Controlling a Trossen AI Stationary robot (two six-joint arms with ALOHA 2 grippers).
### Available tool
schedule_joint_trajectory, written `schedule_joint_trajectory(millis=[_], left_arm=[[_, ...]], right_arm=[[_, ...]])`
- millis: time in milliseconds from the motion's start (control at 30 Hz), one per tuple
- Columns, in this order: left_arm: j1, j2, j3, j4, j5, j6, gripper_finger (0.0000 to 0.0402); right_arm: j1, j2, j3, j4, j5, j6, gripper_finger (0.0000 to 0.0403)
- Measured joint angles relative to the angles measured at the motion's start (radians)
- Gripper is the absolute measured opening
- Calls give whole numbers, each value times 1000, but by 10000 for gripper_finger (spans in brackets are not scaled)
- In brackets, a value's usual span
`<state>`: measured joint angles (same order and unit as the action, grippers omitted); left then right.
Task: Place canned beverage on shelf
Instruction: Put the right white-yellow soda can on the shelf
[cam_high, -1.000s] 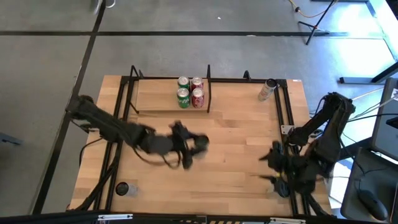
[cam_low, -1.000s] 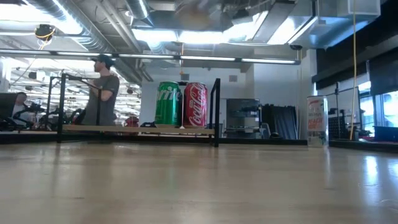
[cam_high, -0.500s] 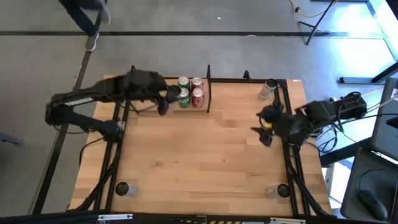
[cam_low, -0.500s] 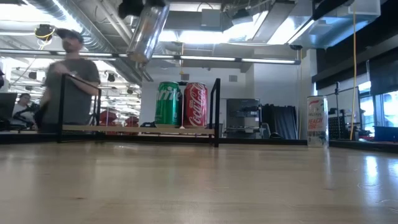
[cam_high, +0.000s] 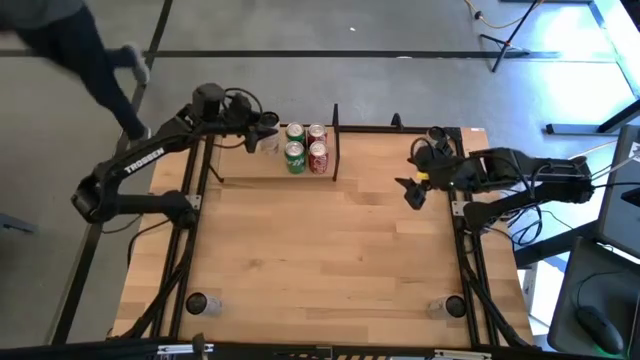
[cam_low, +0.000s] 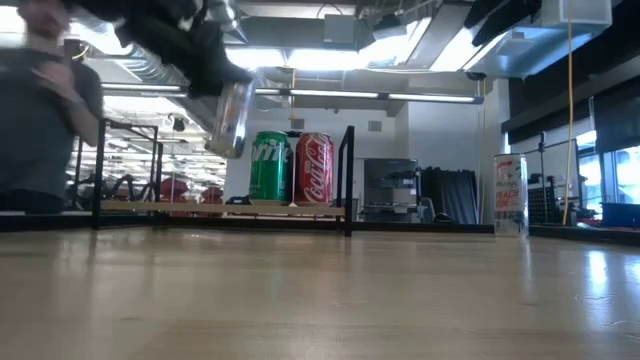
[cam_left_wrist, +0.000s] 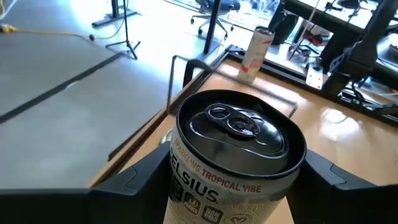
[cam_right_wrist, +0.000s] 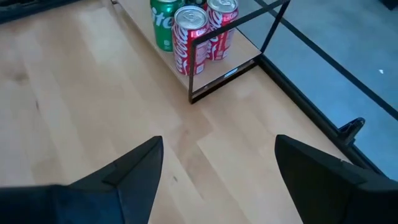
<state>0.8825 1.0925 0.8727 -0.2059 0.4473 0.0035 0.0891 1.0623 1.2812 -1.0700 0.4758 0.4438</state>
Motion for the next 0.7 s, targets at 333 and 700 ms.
schedule_joint_trajectory(millis=[333, 700], left_arm=[[114, 39, -213, 344, 169, -42, 224], [168, 191, -252, 463, 243, 30, 224]], right_arm=[[-57, 3, 0, 38, -49, -27, 298], [-58, 3, 0, 74, -51, -25, 298]])
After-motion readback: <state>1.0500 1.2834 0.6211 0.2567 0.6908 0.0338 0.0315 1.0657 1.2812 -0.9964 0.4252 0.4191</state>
